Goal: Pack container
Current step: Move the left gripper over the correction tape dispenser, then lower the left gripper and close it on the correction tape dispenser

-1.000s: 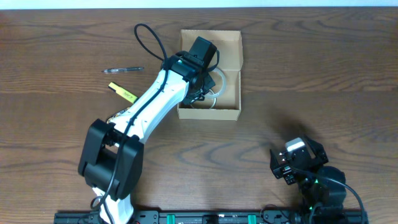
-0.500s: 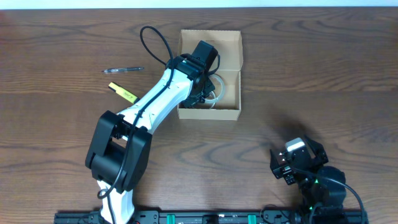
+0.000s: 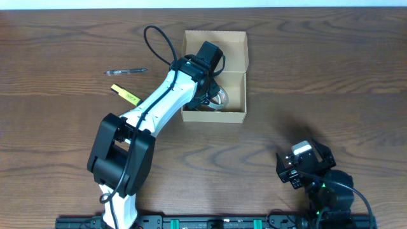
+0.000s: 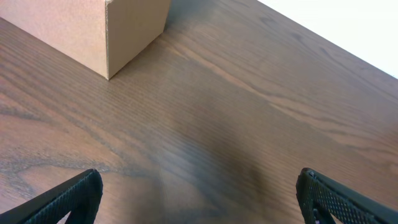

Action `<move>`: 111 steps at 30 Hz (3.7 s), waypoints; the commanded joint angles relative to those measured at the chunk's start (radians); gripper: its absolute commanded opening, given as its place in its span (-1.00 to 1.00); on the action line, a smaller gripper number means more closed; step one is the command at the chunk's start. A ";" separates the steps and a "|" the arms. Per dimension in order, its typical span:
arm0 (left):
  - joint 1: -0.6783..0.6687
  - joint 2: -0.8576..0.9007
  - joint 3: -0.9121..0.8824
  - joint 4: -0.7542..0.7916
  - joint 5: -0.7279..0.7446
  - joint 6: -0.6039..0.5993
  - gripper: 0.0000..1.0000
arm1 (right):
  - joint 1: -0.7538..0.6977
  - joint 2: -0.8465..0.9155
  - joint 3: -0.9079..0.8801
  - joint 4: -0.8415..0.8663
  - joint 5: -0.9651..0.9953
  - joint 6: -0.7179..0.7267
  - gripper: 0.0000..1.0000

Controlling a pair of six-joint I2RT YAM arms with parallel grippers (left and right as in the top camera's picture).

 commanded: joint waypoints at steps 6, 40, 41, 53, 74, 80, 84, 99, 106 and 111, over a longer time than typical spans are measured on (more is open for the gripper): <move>0.014 -0.172 0.032 0.034 -0.099 -0.014 0.09 | -0.007 -0.006 -0.003 -0.002 0.002 0.011 0.99; 0.444 -0.392 -0.385 -0.190 -0.417 -1.089 0.91 | -0.007 -0.006 -0.003 -0.002 0.002 0.011 0.98; 0.453 -0.367 -0.385 -0.154 -0.418 -1.089 0.91 | -0.007 -0.006 -0.003 -0.002 0.002 0.011 0.99; 0.523 -0.248 -0.385 -0.092 -0.414 -1.089 0.91 | -0.007 -0.006 -0.003 -0.002 0.002 0.011 0.98; 0.538 -0.086 -0.385 0.026 -0.324 -1.089 0.87 | -0.007 -0.006 -0.003 -0.002 0.002 0.011 0.99; 0.571 -0.075 -0.386 0.027 -0.275 -1.089 0.72 | -0.007 -0.006 -0.003 -0.002 0.002 0.011 0.98; 0.573 -0.072 -0.386 0.027 -0.272 -1.089 0.65 | -0.007 -0.006 -0.003 -0.002 0.002 0.011 0.99; 0.574 -0.046 -0.389 0.038 -0.204 -1.089 -0.08 | -0.007 -0.006 -0.003 -0.002 0.002 0.011 0.99; 0.574 -0.046 -0.389 0.038 -0.204 -1.089 -0.28 | -0.007 -0.006 -0.003 -0.002 0.002 0.011 0.99; 0.574 -0.047 -0.389 0.038 -0.203 -1.089 -0.36 | -0.007 -0.006 -0.003 -0.002 0.002 0.011 0.98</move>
